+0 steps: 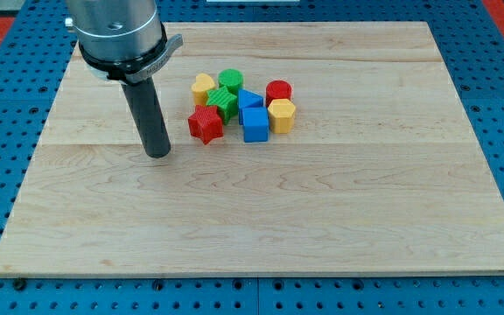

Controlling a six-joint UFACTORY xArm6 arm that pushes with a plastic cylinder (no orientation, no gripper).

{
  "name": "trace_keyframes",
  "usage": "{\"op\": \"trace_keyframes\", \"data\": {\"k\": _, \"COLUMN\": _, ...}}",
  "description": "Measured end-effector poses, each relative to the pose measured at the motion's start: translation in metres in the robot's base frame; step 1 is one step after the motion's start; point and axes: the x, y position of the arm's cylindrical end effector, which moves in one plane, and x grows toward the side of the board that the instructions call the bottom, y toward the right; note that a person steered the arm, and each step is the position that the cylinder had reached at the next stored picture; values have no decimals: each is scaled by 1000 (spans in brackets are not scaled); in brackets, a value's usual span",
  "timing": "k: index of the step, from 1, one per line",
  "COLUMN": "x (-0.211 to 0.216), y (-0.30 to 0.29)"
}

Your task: Slide the red star to the bottom right

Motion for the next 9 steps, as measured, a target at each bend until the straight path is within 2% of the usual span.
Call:
{"op": "trace_keyframes", "data": {"k": 1, "x": 33, "y": 16}}
{"op": "trace_keyframes", "data": {"k": 2, "x": 46, "y": 31}}
{"op": "trace_keyframes", "data": {"k": 4, "x": 46, "y": 71}}
{"op": "trace_keyframes", "data": {"k": 6, "x": 33, "y": 83}}
{"op": "trace_keyframes", "data": {"k": 7, "x": 7, "y": 76}}
{"op": "trace_keyframes", "data": {"k": 8, "x": 4, "y": 8}}
{"op": "trace_keyframes", "data": {"k": 9, "x": -29, "y": -18}}
